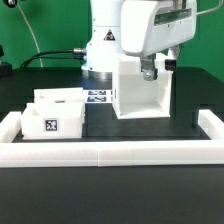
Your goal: Assemble drawer
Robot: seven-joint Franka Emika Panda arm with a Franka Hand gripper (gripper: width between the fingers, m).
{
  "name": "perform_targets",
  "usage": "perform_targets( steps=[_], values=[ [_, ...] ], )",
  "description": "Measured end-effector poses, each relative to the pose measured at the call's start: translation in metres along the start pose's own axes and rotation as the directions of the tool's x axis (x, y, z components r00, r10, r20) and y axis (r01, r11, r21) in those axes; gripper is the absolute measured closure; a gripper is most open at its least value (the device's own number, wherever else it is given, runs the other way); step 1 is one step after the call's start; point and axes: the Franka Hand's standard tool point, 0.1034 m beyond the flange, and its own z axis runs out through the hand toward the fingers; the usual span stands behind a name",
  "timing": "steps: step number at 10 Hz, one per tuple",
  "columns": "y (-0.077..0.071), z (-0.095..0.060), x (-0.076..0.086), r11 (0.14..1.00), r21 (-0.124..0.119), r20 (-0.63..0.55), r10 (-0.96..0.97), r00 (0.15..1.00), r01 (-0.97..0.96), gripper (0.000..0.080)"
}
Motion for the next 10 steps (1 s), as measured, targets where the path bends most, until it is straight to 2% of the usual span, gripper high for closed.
perform_targets(
  steps=[6,7,10],
  values=[
    [-0.001,-0.001,-0.001,1.000,-0.002,-0.003,0.008,1.000,-0.008,0.0150],
    [-0.009,-0.004,-0.009,0.998,-0.015,-0.016,0.057,0.998,-0.058,0.0150],
    [-0.056,-0.017,-0.034,0.970,-0.021,-0.004,0.242,0.970,-0.242,0.0150]
  ],
)
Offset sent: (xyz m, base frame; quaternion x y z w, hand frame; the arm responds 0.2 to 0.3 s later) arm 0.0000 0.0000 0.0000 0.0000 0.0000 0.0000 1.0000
